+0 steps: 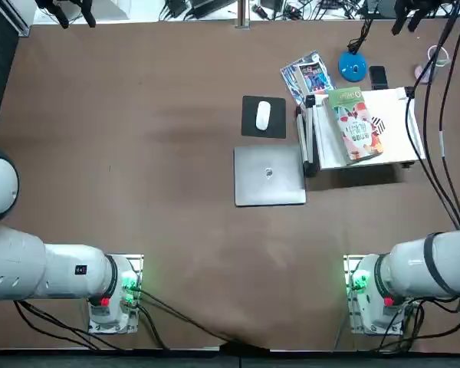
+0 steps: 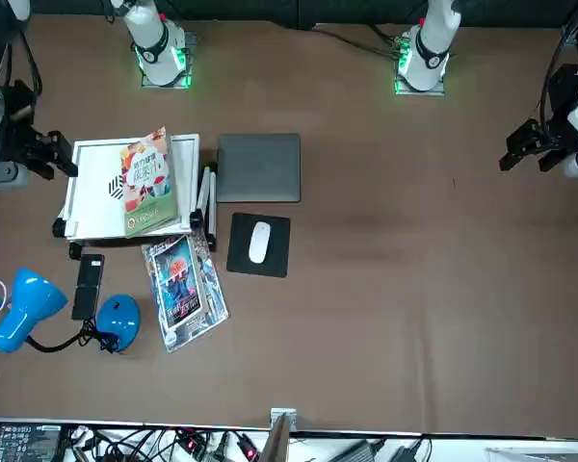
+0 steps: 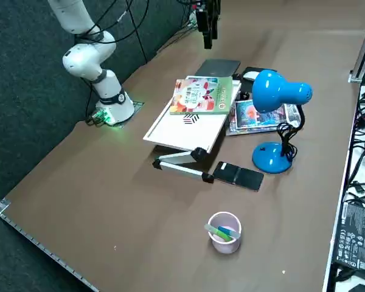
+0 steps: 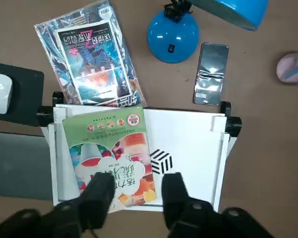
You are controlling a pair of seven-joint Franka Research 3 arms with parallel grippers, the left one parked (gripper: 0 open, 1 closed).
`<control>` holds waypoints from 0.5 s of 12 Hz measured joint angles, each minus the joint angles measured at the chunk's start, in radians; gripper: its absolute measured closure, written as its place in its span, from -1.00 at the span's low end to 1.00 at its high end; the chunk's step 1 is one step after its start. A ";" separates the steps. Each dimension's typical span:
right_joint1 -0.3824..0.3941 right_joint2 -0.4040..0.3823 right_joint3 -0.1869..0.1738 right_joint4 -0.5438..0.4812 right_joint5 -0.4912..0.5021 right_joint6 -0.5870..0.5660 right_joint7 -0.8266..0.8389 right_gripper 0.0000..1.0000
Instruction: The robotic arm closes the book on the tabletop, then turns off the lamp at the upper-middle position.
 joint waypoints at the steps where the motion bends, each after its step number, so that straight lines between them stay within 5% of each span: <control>1: 0.000 -0.012 0.000 0.000 0.000 -0.008 0.000 -0.39; 4: 0.000 -0.042 0.001 -0.002 0.004 -0.033 0.000 -1.00; 6: 0.000 -0.059 0.002 -0.003 0.009 -0.044 0.018 -1.00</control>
